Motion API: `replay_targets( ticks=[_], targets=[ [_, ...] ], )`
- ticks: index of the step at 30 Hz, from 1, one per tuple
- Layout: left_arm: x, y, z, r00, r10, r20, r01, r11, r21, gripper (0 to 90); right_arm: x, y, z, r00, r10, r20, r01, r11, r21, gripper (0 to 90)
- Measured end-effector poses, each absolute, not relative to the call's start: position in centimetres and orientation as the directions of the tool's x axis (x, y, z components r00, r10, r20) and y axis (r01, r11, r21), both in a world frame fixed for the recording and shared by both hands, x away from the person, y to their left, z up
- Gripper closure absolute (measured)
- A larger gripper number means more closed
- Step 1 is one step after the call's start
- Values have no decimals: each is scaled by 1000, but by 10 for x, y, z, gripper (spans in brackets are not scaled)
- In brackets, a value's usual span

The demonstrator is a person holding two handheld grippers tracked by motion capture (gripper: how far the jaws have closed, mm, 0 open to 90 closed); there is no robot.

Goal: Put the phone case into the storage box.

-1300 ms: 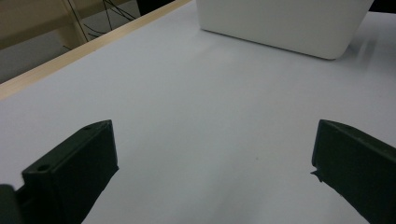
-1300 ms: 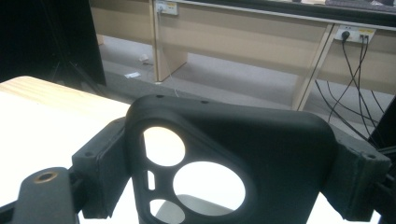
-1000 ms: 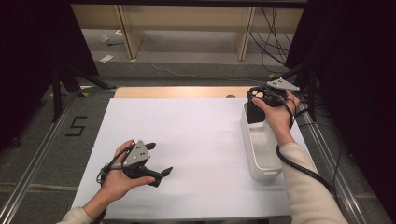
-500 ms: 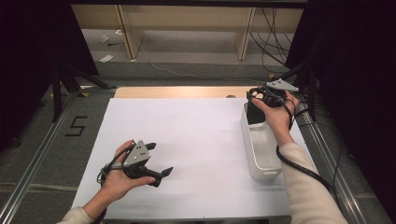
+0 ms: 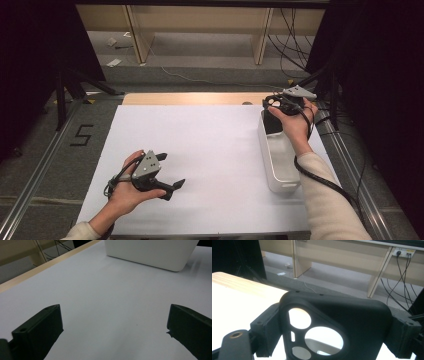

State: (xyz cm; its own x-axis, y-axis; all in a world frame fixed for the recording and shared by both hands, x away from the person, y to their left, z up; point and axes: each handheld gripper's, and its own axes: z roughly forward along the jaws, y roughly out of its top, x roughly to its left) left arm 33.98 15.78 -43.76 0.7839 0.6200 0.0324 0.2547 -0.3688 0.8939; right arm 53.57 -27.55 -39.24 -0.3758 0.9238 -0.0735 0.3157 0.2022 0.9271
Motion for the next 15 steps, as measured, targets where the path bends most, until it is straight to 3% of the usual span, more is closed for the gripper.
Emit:
replay_targets(
  ticks=[15],
  targets=[
    [340,158,-438,785,619,31,255,-368,894,0,539,-275,-397,-378,923,-74,328,208,921,157]
  ],
)
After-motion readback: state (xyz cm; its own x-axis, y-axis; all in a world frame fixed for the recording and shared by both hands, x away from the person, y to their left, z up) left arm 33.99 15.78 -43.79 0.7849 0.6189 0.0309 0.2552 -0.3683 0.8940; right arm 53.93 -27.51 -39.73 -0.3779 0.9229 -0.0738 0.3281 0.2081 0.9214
